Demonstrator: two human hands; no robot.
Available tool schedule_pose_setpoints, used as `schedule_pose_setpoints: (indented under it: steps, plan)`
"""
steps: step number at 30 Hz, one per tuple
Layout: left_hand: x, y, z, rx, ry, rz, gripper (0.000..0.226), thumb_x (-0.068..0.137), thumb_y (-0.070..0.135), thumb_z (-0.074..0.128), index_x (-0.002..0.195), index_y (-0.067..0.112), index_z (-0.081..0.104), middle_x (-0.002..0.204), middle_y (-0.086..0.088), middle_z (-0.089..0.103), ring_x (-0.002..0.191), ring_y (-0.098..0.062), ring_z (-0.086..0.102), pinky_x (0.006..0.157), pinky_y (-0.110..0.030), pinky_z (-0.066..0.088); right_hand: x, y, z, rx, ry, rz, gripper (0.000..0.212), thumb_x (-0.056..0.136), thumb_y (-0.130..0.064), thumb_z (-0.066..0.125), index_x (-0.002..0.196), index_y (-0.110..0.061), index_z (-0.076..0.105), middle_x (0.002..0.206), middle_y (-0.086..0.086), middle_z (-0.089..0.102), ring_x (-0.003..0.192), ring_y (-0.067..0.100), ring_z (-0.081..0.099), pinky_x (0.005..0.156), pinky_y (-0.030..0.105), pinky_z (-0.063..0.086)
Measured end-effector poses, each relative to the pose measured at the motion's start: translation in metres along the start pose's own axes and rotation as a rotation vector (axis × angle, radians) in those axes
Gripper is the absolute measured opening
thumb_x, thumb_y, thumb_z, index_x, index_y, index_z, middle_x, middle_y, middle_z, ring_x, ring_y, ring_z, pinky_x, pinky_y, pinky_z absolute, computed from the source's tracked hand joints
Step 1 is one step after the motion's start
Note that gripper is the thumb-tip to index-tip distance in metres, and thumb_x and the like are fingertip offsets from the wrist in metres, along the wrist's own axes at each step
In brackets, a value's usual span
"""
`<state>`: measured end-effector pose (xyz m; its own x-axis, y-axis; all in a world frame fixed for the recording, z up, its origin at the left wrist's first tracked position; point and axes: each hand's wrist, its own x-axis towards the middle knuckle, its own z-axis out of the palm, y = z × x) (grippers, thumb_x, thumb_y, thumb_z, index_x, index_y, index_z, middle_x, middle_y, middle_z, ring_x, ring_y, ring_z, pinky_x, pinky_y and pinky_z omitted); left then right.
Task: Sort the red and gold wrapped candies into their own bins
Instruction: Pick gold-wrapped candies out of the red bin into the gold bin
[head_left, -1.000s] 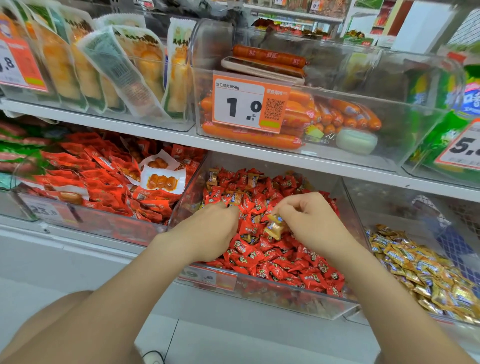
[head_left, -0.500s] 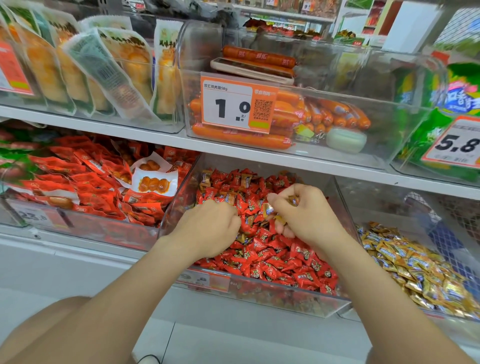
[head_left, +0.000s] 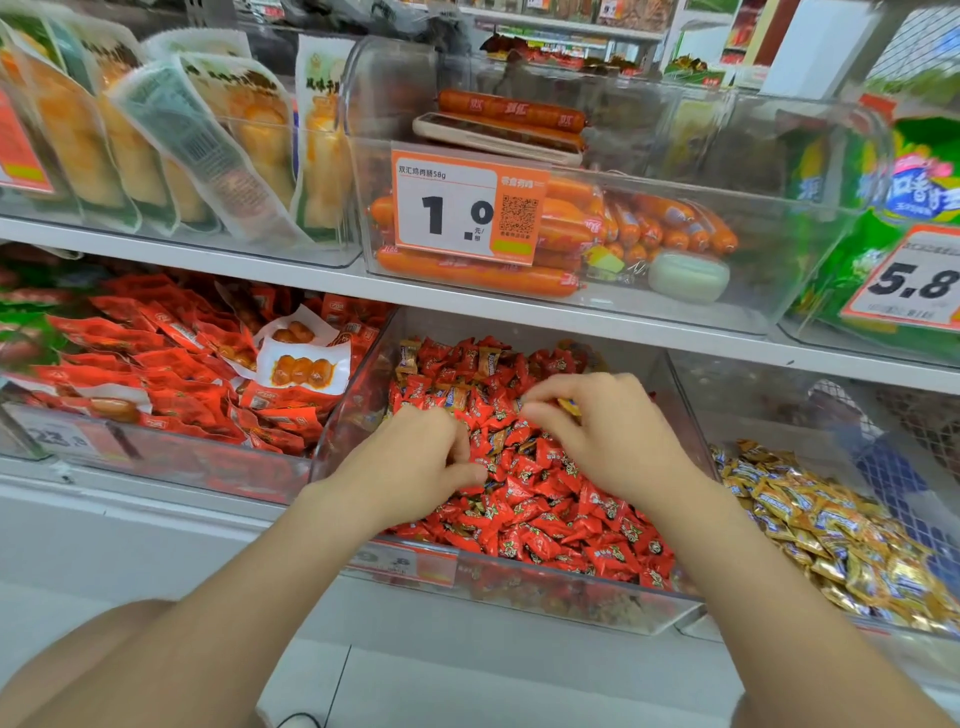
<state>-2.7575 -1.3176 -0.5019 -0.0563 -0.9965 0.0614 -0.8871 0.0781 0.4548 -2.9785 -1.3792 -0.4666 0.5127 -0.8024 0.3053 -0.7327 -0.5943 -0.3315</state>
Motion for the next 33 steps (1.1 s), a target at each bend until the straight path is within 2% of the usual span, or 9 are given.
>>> schedule_pose_setpoints:
  steps: [2, 6, 8, 11, 15, 21, 26, 31, 33]
  plan:
    - [-0.001, 0.003, -0.001, 0.019, -0.007, 0.002, 0.030, 0.079, 0.052, 0.087, 0.092, 0.027, 0.076, 0.061, 0.012, 0.059, 0.068, -0.004, 0.060, 0.073, -0.034, 0.057, 0.001, -0.001, -0.001, -0.164, -0.054, 0.023, 0.036, 0.088, -0.072, 0.066, 0.096, -0.039, 0.077, 0.086, -0.016, 0.064, 0.087, 0.014, 0.065, 0.069, 0.034, 0.048]
    - [0.003, 0.003, 0.007, 0.008, -0.047, -0.046, 0.048, 0.073, 0.050, 0.092, 0.112, 0.027, 0.075, 0.066, 0.013, 0.050, 0.078, -0.014, 0.059, 0.080, -0.037, 0.057, 0.007, -0.004, 0.008, -0.341, -0.138, 0.050, 0.042, 0.082, -0.072, 0.072, 0.097, -0.033, 0.077, 0.093, -0.008, 0.069, 0.092, 0.023, 0.069, 0.068, 0.035, 0.045]
    - [0.004, 0.005, 0.011, 0.023, -0.045, -0.060, 0.036, 0.075, 0.047, 0.091, 0.099, 0.027, 0.074, 0.064, 0.011, 0.049, 0.080, -0.022, 0.065, 0.080, -0.043, 0.059, 0.008, -0.006, 0.013, -0.330, -0.144, 0.067, 0.035, 0.087, -0.065, 0.071, 0.100, -0.033, 0.077, 0.093, -0.007, 0.069, 0.094, 0.024, 0.069, 0.069, 0.034, 0.044]
    - [0.007, 0.005, 0.013, 0.034, -0.001, -0.081, 0.036, 0.084, 0.036, 0.080, 0.066, 0.012, 0.061, 0.056, 0.001, 0.053, 0.060, -0.024, 0.059, 0.062, -0.042, 0.057, 0.011, -0.003, 0.017, -0.181, -0.109, 0.135, 0.024, 0.088, -0.059, 0.073, 0.092, -0.036, 0.077, 0.082, -0.010, 0.065, 0.090, 0.023, 0.067, 0.069, 0.034, 0.046]
    - [0.002, 0.012, 0.001, -0.110, 0.014, -0.132, 0.021, 0.091, 0.029, 0.064, 0.074, 0.017, 0.067, 0.059, 0.000, 0.062, 0.052, -0.013, 0.053, 0.052, -0.032, 0.048, 0.011, 0.006, 0.005, 0.074, -0.034, 0.208, 0.028, 0.084, -0.053, 0.074, 0.071, -0.029, 0.070, 0.059, -0.010, 0.057, 0.064, 0.009, 0.056, 0.071, 0.035, 0.052]
    - [-0.011, 0.017, -0.009, -0.194, 0.060, -0.166, 0.041, 0.098, 0.044, 0.053, 0.076, 0.010, 0.054, 0.061, -0.002, 0.060, 0.056, -0.017, 0.050, 0.059, -0.033, 0.041, -0.003, 0.001, -0.010, 0.251, -0.100, 0.212, 0.017, 0.091, -0.031, 0.068, 0.079, -0.021, 0.061, 0.051, -0.002, 0.060, 0.041, 0.009, 0.045, 0.046, 0.027, 0.042]
    - [-0.008, 0.009, -0.005, -0.172, 0.095, -0.178, 0.050, 0.105, 0.044, 0.051, 0.070, 0.009, 0.042, 0.062, -0.005, 0.050, 0.055, -0.021, 0.044, 0.056, -0.034, 0.036, -0.002, 0.002, -0.009, 0.454, -0.044, 0.235, 0.002, 0.092, -0.019, 0.063, 0.092, -0.021, 0.063, 0.058, -0.005, 0.066, 0.044, 0.012, 0.040, 0.045, 0.025, 0.034]
    - [0.014, -0.003, -0.008, -0.120, 0.230, -0.138, 0.029, 0.106, 0.033, 0.054, 0.089, 0.011, 0.059, 0.087, -0.007, 0.070, 0.063, -0.026, 0.062, 0.058, -0.037, 0.048, 0.001, -0.006, 0.000, 0.403, -0.028, 0.217, 0.028, 0.097, -0.020, 0.051, 0.084, -0.029, 0.075, 0.060, 0.001, 0.066, 0.045, 0.010, 0.046, 0.045, 0.022, 0.037]
    - [0.024, -0.009, -0.008, -0.061, 0.233, -0.072, 0.016, 0.107, 0.031, 0.055, 0.112, 0.018, 0.063, 0.108, -0.005, 0.069, 0.087, -0.026, 0.068, 0.074, -0.040, 0.054, 0.006, -0.008, 0.004, 0.298, 0.021, 0.187, 0.028, 0.099, -0.030, 0.056, 0.077, -0.024, 0.073, 0.053, -0.008, 0.059, 0.046, 0.005, 0.047, 0.051, 0.024, 0.040]
